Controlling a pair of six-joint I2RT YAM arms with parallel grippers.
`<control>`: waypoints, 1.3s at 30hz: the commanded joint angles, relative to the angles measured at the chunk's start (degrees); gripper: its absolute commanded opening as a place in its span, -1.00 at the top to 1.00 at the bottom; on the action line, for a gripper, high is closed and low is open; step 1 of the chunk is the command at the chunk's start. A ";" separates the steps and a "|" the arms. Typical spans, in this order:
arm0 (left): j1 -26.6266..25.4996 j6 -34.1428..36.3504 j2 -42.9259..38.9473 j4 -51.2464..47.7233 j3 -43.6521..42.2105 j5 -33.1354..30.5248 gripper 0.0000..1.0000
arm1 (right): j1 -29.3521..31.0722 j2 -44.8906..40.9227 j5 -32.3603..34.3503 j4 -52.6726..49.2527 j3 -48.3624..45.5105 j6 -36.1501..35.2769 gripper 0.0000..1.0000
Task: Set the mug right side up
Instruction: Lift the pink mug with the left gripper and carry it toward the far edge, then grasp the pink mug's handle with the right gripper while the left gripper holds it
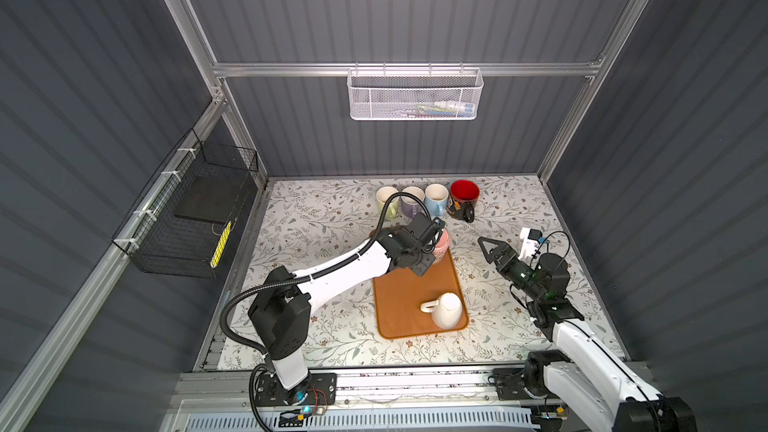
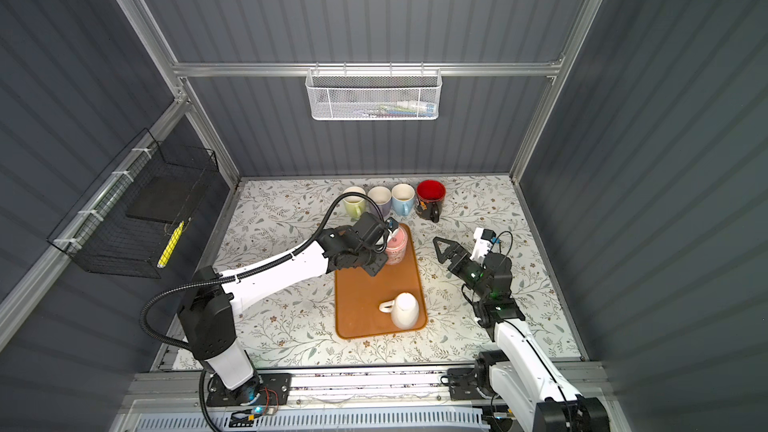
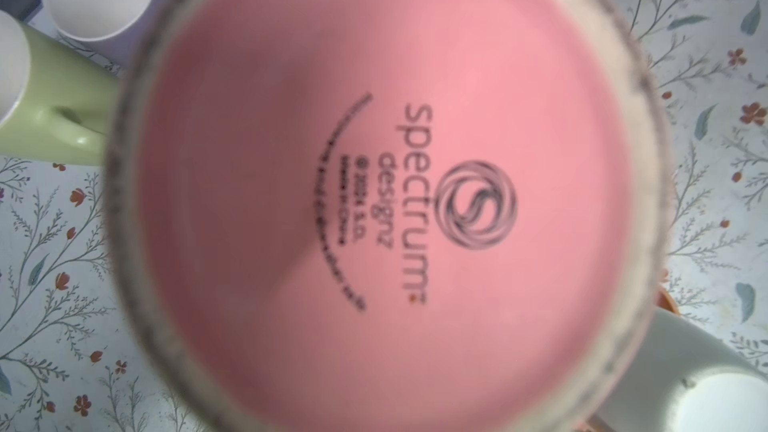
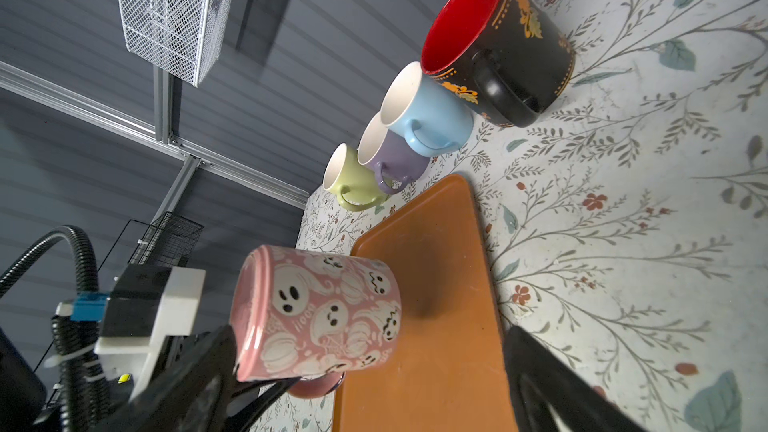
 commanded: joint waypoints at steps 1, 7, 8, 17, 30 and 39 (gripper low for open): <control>1.74 -5.46 -5.20 4.63 1.31 1.22 1.00 | -0.23 0.38 -1.62 2.24 -0.59 0.23 -0.98; 4.65 -10.20 -9.63 6.46 0.79 4.81 1.00 | -0.23 0.35 -4.15 5.11 -0.57 -0.39 -0.98; 5.01 -10.76 -10.50 7.06 0.46 5.34 1.00 | -0.23 0.34 -4.33 5.67 -0.72 -0.37 -0.98; 7.00 -15.52 -20.00 15.24 -6.21 9.21 1.00 | -0.23 1.84 -9.53 20.95 -3.63 2.96 -0.96; 10.06 -23.61 -30.08 33.13 -14.94 17.97 1.00 | 1.45 6.49 -15.86 43.62 -4.08 11.50 -0.91; 11.21 -29.87 -33.37 48.23 -21.34 23.40 1.00 | 8.38 6.62 -15.65 43.81 0.25 10.31 -0.91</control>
